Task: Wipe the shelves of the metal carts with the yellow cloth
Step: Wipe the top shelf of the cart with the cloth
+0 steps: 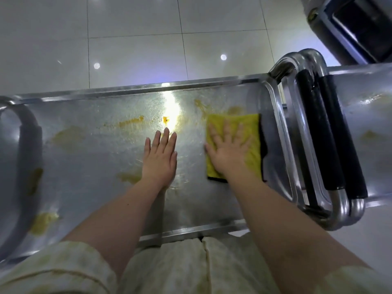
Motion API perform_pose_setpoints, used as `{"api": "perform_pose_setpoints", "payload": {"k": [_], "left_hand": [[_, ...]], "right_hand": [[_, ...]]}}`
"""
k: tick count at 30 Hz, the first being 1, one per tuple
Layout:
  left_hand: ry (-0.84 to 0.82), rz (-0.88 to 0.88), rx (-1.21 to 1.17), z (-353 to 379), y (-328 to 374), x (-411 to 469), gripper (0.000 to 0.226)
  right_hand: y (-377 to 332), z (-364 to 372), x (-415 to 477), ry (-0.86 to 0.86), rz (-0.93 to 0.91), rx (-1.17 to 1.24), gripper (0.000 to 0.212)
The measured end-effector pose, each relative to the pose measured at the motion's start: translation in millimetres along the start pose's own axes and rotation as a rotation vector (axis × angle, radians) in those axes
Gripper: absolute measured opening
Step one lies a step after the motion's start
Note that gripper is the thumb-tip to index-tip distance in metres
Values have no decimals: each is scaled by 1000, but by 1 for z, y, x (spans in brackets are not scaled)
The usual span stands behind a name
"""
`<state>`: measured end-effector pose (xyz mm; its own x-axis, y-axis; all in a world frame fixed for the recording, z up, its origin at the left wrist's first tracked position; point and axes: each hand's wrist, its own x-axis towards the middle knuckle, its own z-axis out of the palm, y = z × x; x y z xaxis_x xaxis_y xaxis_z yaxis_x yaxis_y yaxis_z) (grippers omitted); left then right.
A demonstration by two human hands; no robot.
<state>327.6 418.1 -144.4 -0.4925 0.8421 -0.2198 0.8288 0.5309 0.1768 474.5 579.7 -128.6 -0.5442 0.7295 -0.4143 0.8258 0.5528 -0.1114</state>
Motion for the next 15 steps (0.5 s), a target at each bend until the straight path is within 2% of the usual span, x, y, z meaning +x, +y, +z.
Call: {"api": "perform_pose_setpoints", "payload": {"k": [3,7,9,15], "left_hand": [[-9,-14,-49,-3,1,0,58],[73,-94,-105,-13,2,14,59],[91,-111,-84,-18,-1,31,60],[40,-168,-26,-15,-19,50,62]], "right_hand": [[-56,12,-10,14,-259,-91,58],[-47,9,-1,45,-332,-118,59],[-19,1,10,61,-243,-84,59],[97,-37,53,42,272,53,57]]}}
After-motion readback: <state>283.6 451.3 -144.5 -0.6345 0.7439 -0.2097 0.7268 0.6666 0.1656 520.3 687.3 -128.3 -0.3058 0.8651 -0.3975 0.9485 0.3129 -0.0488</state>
